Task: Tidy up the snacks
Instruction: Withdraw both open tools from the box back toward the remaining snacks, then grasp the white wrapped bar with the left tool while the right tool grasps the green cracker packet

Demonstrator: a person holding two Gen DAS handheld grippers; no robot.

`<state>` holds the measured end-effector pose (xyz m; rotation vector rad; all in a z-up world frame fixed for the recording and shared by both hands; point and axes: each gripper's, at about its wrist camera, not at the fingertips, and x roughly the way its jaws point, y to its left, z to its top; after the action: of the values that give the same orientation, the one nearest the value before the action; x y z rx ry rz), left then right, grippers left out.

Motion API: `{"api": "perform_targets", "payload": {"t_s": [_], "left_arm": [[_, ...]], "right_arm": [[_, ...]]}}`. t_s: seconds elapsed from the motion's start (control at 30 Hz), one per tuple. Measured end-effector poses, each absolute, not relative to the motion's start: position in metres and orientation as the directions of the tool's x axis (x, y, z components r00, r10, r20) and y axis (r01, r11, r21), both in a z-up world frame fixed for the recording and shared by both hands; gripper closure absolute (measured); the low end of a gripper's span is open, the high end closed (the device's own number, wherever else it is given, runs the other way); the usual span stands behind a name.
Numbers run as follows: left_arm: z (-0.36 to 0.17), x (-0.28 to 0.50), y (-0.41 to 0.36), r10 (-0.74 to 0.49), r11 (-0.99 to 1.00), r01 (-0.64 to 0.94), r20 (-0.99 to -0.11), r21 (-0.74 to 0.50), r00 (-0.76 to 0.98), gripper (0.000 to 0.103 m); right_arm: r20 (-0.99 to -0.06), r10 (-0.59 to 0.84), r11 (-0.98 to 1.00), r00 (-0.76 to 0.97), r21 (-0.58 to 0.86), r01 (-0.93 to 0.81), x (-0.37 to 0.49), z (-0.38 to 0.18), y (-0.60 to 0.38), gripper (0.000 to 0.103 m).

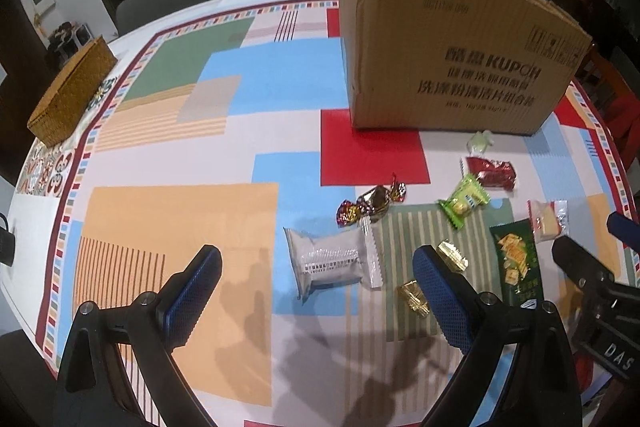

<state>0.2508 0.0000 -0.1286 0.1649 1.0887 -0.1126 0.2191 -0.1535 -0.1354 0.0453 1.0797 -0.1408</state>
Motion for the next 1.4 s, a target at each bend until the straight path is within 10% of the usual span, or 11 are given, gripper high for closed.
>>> {"api": "perform_targets", "payload": {"t_s": [0.7,1.07,1.4], "left_arm": [[-0.178,0.269,0.003,0.018,0.987,0.142,-0.928,0.076,0.371,0.007],[-0.188,0.277,0.007,-0.007,0.989,0.144,-0.936,0.047,0.351,0.032],[-0.184,0.273,0.006,-0.031,0.988,0.153,-0.931,0.026,0.363,0.057]], "right_arm": [[-0.935,-0.083,0.988,0.345,-0.033,0.148,0.227,-0.185,-0.146,0.018],[-0.951,-0.049,0.988,0.305,-0.001,0.156,0.231,-0.199,-0.144,0.018],[-0.946,-0.033,0.989,0.321,0.016,0.149,0.233,-0.2,-0.149,0.057]]}}
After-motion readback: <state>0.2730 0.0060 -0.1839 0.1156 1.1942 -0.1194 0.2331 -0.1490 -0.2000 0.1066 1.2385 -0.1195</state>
